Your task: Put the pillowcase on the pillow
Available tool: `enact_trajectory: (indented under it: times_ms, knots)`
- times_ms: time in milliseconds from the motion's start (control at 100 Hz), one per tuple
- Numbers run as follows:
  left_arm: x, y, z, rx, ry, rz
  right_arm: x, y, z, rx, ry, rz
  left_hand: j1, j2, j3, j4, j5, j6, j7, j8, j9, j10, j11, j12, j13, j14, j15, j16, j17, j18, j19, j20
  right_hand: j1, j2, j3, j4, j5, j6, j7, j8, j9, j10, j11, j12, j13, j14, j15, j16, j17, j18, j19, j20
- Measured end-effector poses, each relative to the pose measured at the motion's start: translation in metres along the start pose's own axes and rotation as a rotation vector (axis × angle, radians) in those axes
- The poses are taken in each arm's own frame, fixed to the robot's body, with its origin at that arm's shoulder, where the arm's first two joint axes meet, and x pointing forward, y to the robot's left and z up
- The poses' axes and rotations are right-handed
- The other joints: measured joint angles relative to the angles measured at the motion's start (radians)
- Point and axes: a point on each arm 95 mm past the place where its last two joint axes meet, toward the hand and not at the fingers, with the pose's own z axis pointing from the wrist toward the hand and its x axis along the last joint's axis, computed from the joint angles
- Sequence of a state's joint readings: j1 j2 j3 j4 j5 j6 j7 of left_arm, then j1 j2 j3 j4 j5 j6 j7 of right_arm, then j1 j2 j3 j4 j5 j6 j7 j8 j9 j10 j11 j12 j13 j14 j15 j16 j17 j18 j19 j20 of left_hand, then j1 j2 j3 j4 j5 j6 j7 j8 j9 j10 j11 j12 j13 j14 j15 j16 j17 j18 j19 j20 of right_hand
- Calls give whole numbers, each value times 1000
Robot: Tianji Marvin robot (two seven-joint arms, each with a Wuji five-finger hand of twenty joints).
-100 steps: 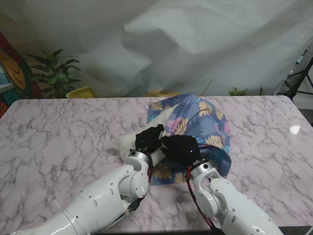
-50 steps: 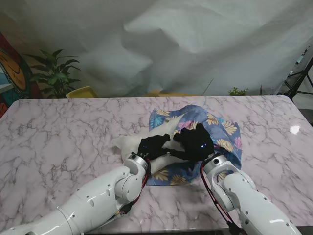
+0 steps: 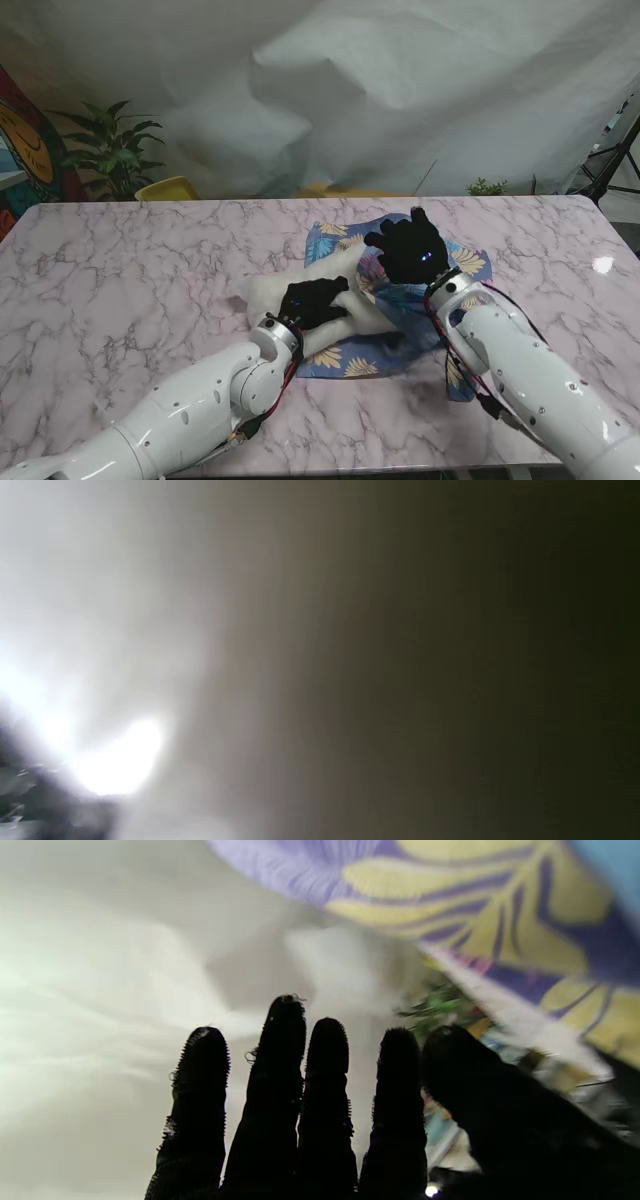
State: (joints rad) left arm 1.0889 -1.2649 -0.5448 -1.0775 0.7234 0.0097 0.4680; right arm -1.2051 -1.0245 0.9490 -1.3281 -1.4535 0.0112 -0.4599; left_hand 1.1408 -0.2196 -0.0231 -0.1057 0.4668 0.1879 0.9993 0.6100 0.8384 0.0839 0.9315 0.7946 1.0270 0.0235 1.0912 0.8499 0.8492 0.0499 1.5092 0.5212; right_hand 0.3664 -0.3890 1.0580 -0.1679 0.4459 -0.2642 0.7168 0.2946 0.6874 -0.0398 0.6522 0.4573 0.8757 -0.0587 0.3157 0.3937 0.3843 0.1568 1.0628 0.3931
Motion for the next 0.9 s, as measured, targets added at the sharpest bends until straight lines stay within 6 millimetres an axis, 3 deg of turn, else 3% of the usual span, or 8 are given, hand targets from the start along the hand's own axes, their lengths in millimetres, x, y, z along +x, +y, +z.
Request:
enact_trajectory:
  times_ms: [180, 260, 340, 480, 570, 630, 710, 900]
  knots:
    - [-2, 0, -2, 1, 6, 15, -18, -12, 7, 128, 149, -53, 0, 5, 0, 0, -1, -4, 1, 0, 0, -2, 0, 0, 0, -7, 0, 0, 0, -6, 0, 0, 13, -204, 152, 0, -295, 89, -87, -101, -265, 51, 84, -48, -150, 0, -12, -59, -63, -12, -6, -63]
    - [-2, -1, -3, 0, 7, 20, -19, -18, 6, 145, 189, -14, 0, 5, 0, 0, -1, -4, 1, 0, 0, -3, 0, 0, 0, -7, 0, 0, 0, -6, 0, 0, -18, -223, 159, 0, -315, 151, -291, -209, -357, 73, 129, -59, -186, 3, -5, -69, -81, -11, -13, -76]
    - [-3, -1, -3, -1, 9, 28, -16, -23, 5, 158, 235, 76, 0, 5, 0, 0, -1, -5, 1, 0, 0, -3, 0, 0, 0, -7, 0, 0, 0, -7, 0, 0, -43, -233, 149, 0, -314, 203, -651, -159, -408, 74, 157, -67, -180, 3, 4, -71, -84, -10, -14, -79]
    - [-2, -1, -4, -2, 11, 32, -1, -31, 6, 179, 300, 141, 0, 6, 0, 0, -1, -5, 1, 0, 0, -3, 0, 0, 0, -7, 0, 0, 0, -7, 0, 0, -52, -234, 127, 0, -278, 170, -743, -194, -431, 70, 193, -59, -173, -5, 33, -59, -85, 2, -15, -86]
    - [-2, -1, -4, -3, 16, 39, 8, -39, 9, 143, 353, 167, 0, 6, 0, 0, 0, -11, 3, 0, 0, -3, 0, 0, 0, -7, 0, 0, 0, -7, 0, 0, -40, -274, 165, 9, -237, -21, -386, 94, -311, 8, 215, -7, -79, -60, 106, 18, -55, 3, -15, -86]
    - [-2, 0, -4, -4, 17, 43, 8, -44, 14, 83, 345, 211, 0, 6, 0, 0, 0, -22, 5, 0, 0, -3, 0, 1, 0, -7, 0, 0, 0, -8, 0, 0, -23, -291, 183, 8, -3, -129, -117, 87, -144, -66, 215, 27, 6, -114, 180, 79, -24, 2, -13, -76]
    - [-2, -1, -4, -1, 16, 47, 5, -47, 22, 72, 312, 257, 0, 6, 0, 0, -1, -22, 5, 0, 0, -4, 0, 1, 0, -7, 0, 0, 0, -8, 0, 0, 26, -355, 186, -129, 329, -235, 200, -82, 77, -138, 215, 78, 141, -151, 267, 200, 23, 13, 4, -53]
    - [-7, -5, -5, -10, 0, 65, 8, -41, 34, -16, 240, 340, 0, 6, 0, 0, -1, -22, 5, 0, 0, -6, 0, 1, 0, -8, 0, 0, 0, -8, 0, 0, 41, -396, 177, -164, 397, -246, 364, -107, 382, -197, 215, 192, 391, -172, 424, 321, 138, 18, 63, 17]
